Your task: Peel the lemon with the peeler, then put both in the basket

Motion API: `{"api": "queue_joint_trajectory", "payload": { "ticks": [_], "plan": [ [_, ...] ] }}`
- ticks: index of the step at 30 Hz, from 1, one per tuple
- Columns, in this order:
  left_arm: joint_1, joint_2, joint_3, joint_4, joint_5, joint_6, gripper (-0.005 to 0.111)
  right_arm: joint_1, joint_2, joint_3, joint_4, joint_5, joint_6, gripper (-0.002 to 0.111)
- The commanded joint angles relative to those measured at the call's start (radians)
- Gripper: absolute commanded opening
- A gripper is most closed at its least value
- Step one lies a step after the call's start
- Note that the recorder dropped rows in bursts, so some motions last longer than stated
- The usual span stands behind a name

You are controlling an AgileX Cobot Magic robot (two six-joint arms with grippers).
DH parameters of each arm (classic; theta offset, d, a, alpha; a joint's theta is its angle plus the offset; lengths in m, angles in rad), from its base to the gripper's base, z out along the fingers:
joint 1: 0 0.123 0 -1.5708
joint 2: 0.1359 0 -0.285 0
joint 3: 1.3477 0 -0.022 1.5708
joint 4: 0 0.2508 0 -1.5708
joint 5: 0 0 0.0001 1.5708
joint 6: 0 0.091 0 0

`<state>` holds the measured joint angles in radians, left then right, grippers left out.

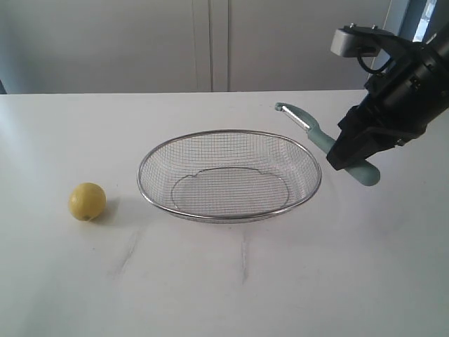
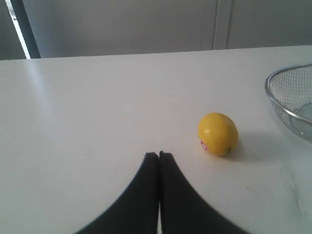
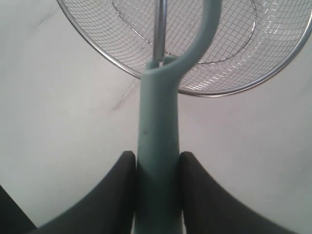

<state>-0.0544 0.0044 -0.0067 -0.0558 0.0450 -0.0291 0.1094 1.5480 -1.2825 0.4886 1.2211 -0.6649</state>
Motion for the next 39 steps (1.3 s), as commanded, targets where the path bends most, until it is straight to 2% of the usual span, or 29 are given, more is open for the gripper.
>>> {"api": "queue_joint_trajectory", "payload": {
  "ticks": [1,7,17,19,21,25,30,35,39],
  "plan": [
    [0.004,-0.004,0.007,-0.065,-0.106,-0.11,0.0,-0.001,-0.009,0.004,0.007,0.0,-0.01,0.0],
    [0.004,-0.004,0.007,-0.092,-0.312,-0.259,0.0,-0.001,-0.009,0.004,0.007,0.0,-0.01,0.0],
    [0.004,-0.004,0.007,-0.092,-0.756,-0.269,0.0,-0.001,-0.009,0.004,0.007,-0.001,-0.01,0.0],
    [0.004,-0.004,0.007,-0.092,-0.791,-0.269,0.0,-0.001,-0.009,0.004,0.007,-0.001,-0.01,0.0],
    [0.004,-0.004,-0.008,-0.092,-0.759,-0.265,0.0,-0.001,-0.009,0.004,0.007,-0.001,-0.01,0.0],
    [0.004,-0.004,-0.087,-0.092,-0.581,-0.253,0.0,-0.001,-0.009,0.004,0.007,-0.001,-0.01,0.0],
    [0.004,0.039,-0.185,-0.092,-0.421,-0.171,0.0,-0.001,-0.009,0.004,0.007,-0.001,-0.01,0.0],
    [0.004,0.186,-0.31,-0.069,-0.258,-0.106,0.0,-0.001,-0.009,0.004,0.007,-0.001,-0.01,0.0],
    [0.004,0.369,-0.451,-0.059,-0.02,-0.006,0.0,-0.001,-0.009,0.004,0.007,-0.001,-0.01,0.0]
  ]
}}
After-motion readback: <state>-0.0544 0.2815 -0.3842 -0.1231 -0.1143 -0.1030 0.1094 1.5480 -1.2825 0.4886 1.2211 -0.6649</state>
